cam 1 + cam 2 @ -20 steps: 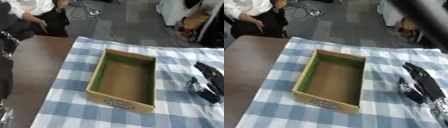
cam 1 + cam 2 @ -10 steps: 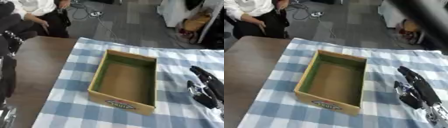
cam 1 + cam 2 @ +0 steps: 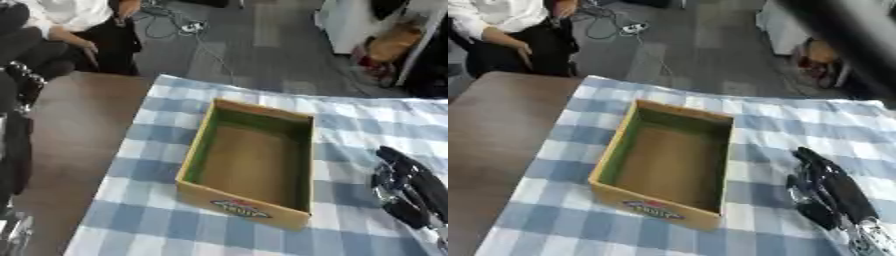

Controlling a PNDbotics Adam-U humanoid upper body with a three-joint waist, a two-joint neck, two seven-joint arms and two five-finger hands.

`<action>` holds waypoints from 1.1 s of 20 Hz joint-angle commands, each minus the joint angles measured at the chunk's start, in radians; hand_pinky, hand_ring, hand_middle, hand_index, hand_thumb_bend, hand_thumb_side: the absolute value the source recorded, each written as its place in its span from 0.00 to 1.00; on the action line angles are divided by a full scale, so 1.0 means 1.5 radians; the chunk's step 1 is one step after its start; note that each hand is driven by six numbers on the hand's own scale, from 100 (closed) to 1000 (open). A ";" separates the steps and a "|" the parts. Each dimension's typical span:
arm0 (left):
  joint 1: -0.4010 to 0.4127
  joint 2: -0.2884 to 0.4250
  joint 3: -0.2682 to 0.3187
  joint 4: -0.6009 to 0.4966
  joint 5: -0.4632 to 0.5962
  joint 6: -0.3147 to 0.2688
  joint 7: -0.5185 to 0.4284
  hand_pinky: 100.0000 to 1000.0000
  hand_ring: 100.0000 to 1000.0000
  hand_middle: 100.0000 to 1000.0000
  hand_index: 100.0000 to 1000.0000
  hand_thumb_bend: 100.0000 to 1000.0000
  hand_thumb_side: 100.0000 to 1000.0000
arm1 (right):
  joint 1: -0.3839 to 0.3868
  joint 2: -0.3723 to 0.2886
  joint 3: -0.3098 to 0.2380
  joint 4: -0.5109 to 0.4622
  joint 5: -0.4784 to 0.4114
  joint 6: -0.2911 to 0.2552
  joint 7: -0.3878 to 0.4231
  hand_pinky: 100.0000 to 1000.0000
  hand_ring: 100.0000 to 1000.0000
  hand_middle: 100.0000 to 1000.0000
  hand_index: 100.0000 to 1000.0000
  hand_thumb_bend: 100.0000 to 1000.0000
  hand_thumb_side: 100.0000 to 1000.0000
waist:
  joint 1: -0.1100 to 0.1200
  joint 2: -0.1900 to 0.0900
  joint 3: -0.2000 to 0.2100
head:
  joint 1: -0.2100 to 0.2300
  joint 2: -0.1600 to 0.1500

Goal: Pick up objects on the table and place them in the box.

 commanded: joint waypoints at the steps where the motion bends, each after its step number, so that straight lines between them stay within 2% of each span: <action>1: -0.009 0.006 0.001 -0.010 -0.004 -0.002 -0.001 0.77 0.82 1.00 0.88 0.14 0.94 | -0.014 -0.016 -0.007 0.008 0.013 -0.005 0.000 0.89 0.92 0.97 1.00 0.00 1.00 | 0.002 -0.007 0.001 | 0.006 -0.005; 11: -0.012 0.004 0.001 -0.010 -0.003 -0.003 -0.002 0.77 0.82 1.00 0.88 0.14 0.94 | -0.050 -0.030 -0.017 0.041 0.046 -0.002 -0.006 0.89 0.93 0.98 1.00 0.00 1.00 | 0.002 -0.004 0.004 | 0.005 -0.006; 14: -0.013 0.002 0.002 -0.010 -0.003 -0.003 -0.001 0.77 0.82 1.00 0.88 0.14 0.93 | -0.062 -0.033 -0.026 0.064 0.051 0.003 -0.012 0.85 0.92 0.99 1.00 0.00 1.00 | 0.003 -0.004 0.006 | 0.005 -0.005; 22: -0.014 0.001 0.001 -0.010 -0.003 -0.003 -0.001 0.77 0.82 1.00 0.88 0.14 0.94 | -0.058 -0.030 -0.042 0.120 0.074 0.002 -0.042 0.81 0.91 0.99 1.00 0.01 1.00 | 0.002 -0.003 0.006 | 0.009 -0.004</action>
